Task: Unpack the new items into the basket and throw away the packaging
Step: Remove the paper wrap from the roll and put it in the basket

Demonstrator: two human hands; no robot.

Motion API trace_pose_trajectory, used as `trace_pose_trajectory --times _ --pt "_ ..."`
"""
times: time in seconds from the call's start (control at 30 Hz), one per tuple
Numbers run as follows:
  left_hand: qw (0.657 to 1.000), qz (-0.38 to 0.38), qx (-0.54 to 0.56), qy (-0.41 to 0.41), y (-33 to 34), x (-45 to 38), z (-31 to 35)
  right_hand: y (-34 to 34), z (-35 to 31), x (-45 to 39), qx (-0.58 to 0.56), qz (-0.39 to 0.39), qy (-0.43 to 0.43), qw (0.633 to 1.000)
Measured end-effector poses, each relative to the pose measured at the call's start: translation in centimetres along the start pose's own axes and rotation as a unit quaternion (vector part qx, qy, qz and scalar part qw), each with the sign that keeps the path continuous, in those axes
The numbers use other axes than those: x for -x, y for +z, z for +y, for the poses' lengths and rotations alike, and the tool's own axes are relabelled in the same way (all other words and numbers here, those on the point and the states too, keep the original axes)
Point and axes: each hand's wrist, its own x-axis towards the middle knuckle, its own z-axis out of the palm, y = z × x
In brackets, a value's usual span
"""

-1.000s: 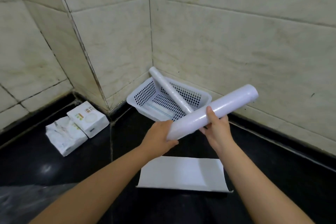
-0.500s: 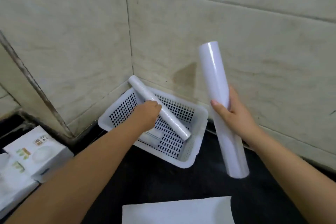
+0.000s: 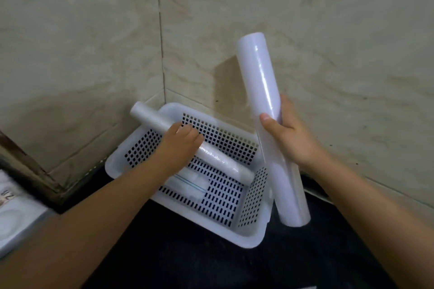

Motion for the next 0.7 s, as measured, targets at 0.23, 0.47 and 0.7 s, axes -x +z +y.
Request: trace_pose_trajectory --times 0.23,0.47,0.7 --pt "0.998 0.006 0.053 0.031 -1.0 2.9 -0.9 2.2 -3.9 -5.0 -0.049 0.027 -0.084 0.995" --pt "0.994 0.05 0.093 -0.004 -0.3 2.9 -0.7 7.1 0.0 -6.5 0.084 -0.073 -0.079 0.991" --pt "0.977 0.082 0.086 -0.177 -0.3 3.5 -0.8 11.4 2.8 -7.8 0.145 -0.185 -0.038 0.971"
